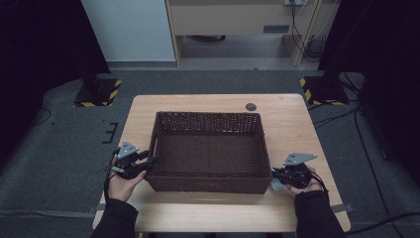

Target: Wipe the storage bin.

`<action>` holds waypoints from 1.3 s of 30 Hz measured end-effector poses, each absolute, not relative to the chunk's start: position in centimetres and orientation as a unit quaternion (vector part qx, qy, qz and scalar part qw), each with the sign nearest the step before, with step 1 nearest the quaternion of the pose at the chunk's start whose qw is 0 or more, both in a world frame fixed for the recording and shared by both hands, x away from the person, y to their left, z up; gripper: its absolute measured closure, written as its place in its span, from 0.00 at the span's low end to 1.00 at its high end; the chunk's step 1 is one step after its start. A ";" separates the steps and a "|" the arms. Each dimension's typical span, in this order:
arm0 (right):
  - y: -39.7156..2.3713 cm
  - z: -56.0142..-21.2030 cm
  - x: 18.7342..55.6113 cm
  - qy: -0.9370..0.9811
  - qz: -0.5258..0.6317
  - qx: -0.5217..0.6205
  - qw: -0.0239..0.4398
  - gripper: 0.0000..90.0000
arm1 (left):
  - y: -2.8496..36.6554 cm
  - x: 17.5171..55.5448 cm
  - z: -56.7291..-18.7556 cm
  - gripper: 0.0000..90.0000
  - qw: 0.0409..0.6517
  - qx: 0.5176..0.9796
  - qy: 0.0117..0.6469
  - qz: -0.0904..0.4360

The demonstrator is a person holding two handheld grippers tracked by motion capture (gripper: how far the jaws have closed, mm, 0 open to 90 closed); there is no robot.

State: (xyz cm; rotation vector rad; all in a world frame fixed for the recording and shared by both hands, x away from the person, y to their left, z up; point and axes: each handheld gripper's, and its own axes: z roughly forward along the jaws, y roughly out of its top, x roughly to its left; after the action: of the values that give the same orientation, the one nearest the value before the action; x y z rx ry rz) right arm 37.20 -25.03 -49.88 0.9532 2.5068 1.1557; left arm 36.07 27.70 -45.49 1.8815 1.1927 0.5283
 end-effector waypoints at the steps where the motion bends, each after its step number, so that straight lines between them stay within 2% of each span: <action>1: -24.9 -50.3 37.3 0.858 0.383 0.326 0.105 0.93 | 27.8 36.1 -45.5 0.63 0.416 0.746 0.477 0.208; 5: -24.8 -50.5 37.6 0.857 0.380 0.332 0.104 0.93 | 27.6 36.1 -45.5 0.69 0.415 0.740 0.487 0.208; 11: -25.8 -46.8 36.6 0.813 0.463 0.319 0.150 0.93 | 27.4 36.1 -45.4 0.74 0.410 0.737 0.492 0.216; 14: -26.0 -45.5 35.9 0.801 0.494 0.300 0.156 0.93 | 27.4 36.2 -45.4 0.75 0.411 0.734 0.494 0.218; 24: -25.2 -49.4 37.2 0.847 0.410 0.318 0.114 0.93 | 27.4 37.7 -45.5 0.76 0.412 0.733 0.494 0.221; 28: -24.9 -50.1 37.5 0.857 0.387 0.324 0.107 0.93 | 27.6 37.9 -45.6 0.71 0.419 0.728 0.496 0.220; 34: -25.9 -46.5 36.1 0.815 0.471 0.301 0.152 0.93 | 27.7 37.6 -45.6 0.61 0.415 0.729 0.492 0.233; 39: -25.9 -45.9 35.6 0.819 0.474 0.287 0.151 0.93 | 27.7 37.4 -45.4 0.54 0.416 0.734 0.485 0.232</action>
State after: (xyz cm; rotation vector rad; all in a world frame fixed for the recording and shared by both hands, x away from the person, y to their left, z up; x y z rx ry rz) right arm 35.64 -25.87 -45.88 0.8232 2.3506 1.3623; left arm 37.36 27.72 -45.39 1.8435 1.2174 0.5818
